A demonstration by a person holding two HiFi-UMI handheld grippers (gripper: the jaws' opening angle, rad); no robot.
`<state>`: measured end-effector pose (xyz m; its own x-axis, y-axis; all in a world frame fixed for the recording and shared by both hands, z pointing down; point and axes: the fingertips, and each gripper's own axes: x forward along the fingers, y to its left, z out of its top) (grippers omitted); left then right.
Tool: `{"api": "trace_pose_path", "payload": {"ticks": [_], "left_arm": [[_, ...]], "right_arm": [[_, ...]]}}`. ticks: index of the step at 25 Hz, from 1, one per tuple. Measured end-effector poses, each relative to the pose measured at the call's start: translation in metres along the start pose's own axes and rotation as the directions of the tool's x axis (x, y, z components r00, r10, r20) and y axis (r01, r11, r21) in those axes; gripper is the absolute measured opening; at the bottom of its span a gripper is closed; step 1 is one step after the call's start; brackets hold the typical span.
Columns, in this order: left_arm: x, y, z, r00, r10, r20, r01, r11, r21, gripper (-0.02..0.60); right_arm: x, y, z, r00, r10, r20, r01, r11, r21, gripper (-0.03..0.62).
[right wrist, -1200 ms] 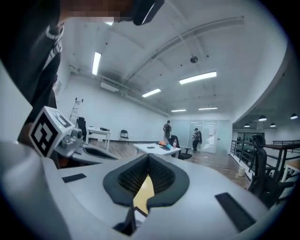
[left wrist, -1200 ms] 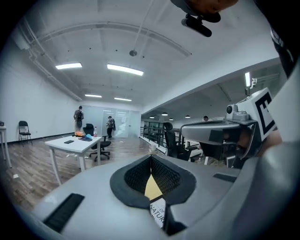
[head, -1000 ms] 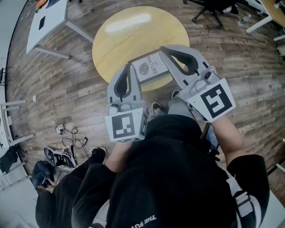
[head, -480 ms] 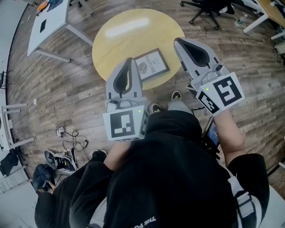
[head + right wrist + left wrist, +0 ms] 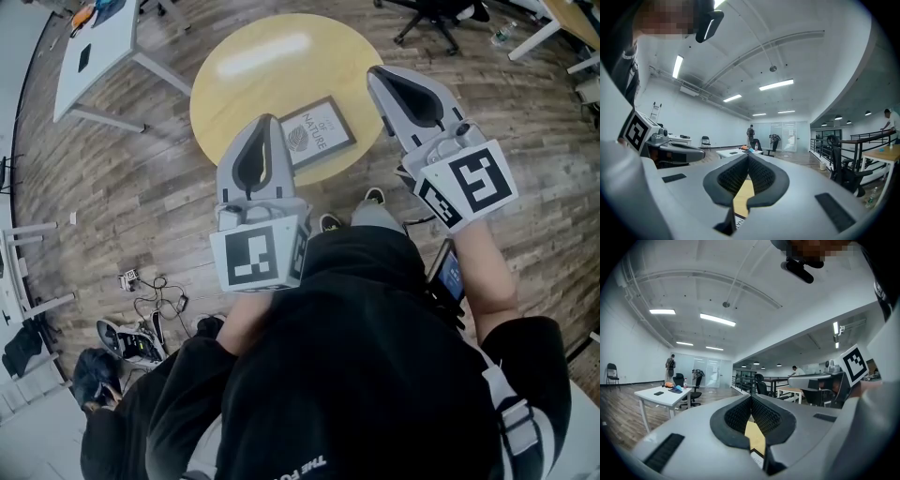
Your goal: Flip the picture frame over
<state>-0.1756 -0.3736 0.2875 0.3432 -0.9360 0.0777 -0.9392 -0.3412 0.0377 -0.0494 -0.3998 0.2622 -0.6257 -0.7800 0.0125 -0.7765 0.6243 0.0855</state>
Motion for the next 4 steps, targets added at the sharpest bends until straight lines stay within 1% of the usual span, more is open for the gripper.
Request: {"api": "trace_pose_path", "payload": {"ticks": [4], "left_arm": [[0.0004, -0.0032, -0.0049, 1.0, -0.016, -0.014, 0.016, 1.0, 0.016, 0.022]], "right_arm": [[-0.001, 0.0003, -0.0021, 1.0, -0.003, -0.005, 0.003, 1.0, -0.014, 0.018]]}}
